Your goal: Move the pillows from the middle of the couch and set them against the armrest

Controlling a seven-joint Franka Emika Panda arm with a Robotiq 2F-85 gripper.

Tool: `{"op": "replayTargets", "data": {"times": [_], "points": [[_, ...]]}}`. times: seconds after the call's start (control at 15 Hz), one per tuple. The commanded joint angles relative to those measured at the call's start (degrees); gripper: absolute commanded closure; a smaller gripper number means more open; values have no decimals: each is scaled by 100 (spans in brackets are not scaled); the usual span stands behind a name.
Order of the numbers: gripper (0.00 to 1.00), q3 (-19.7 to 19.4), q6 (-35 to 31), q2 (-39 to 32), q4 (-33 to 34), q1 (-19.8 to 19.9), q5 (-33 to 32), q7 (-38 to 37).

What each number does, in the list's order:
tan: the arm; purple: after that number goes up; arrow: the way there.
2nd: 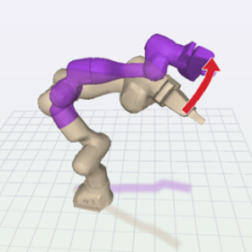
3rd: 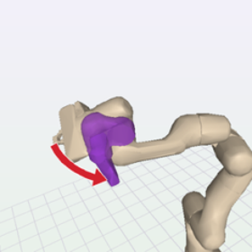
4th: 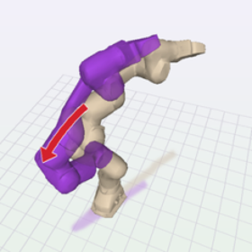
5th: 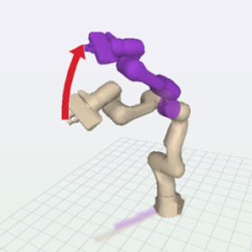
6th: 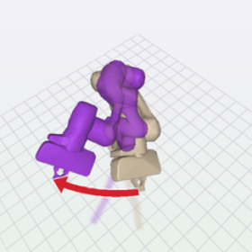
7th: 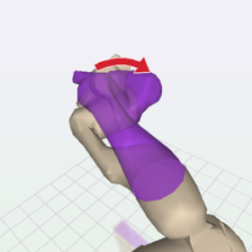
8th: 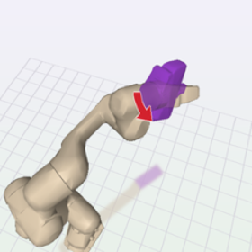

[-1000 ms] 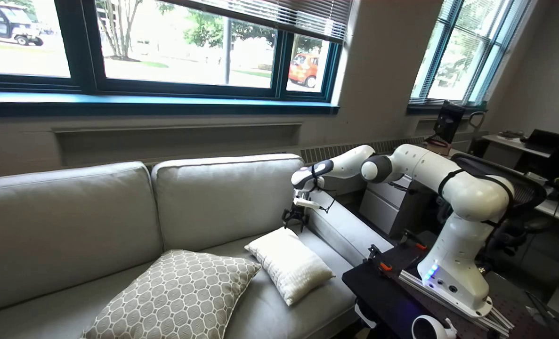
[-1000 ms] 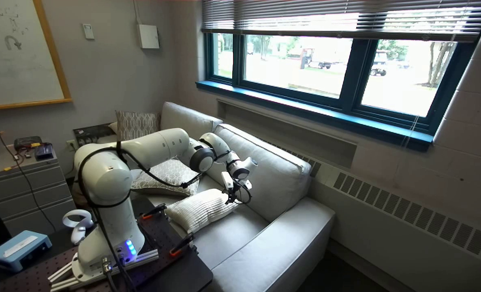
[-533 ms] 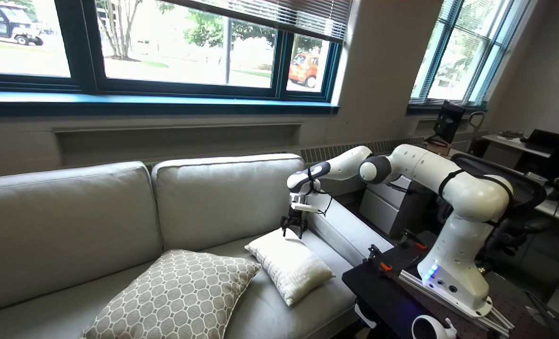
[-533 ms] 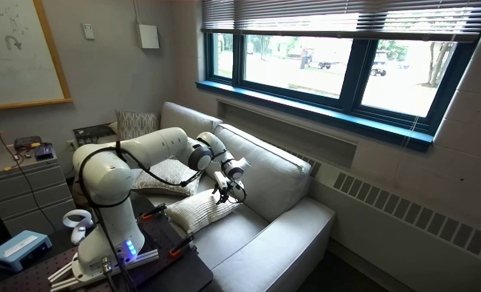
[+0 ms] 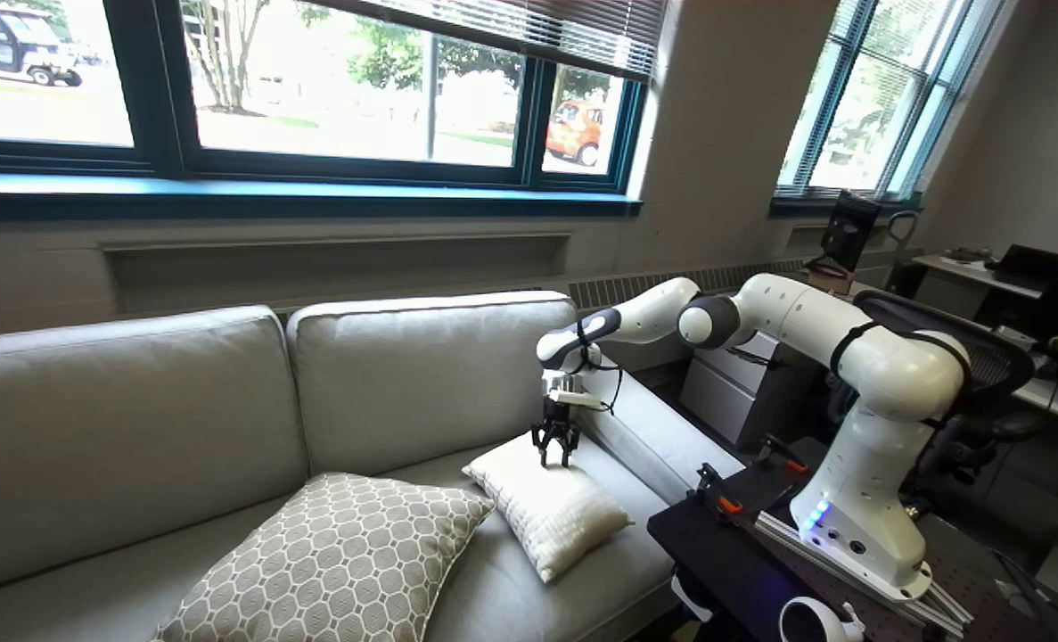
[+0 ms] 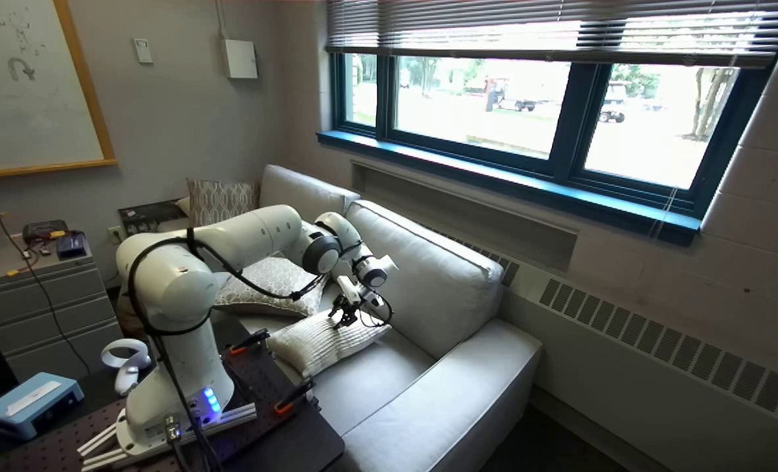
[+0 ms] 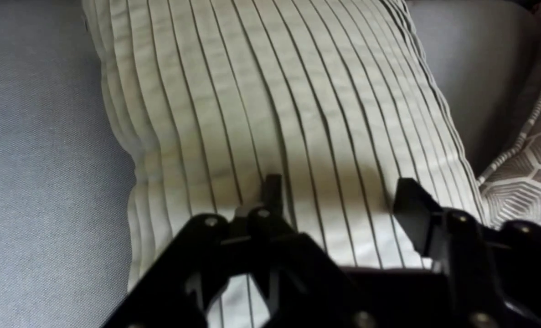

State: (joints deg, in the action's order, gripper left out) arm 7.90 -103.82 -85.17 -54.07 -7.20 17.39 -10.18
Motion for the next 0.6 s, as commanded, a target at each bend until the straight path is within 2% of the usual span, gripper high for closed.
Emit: {"op": "replayTargets", "data": {"times": [0.0, 0.2, 0.4, 0.53], "points": [[66, 42, 55, 0, 17, -37, -69, 138], [87, 38, -24, 2, 19, -34, -46, 145], [93, 21, -52, 2, 19, -34, -52, 130], [89, -4, -65, 2, 29, -49, -71, 103]]}}
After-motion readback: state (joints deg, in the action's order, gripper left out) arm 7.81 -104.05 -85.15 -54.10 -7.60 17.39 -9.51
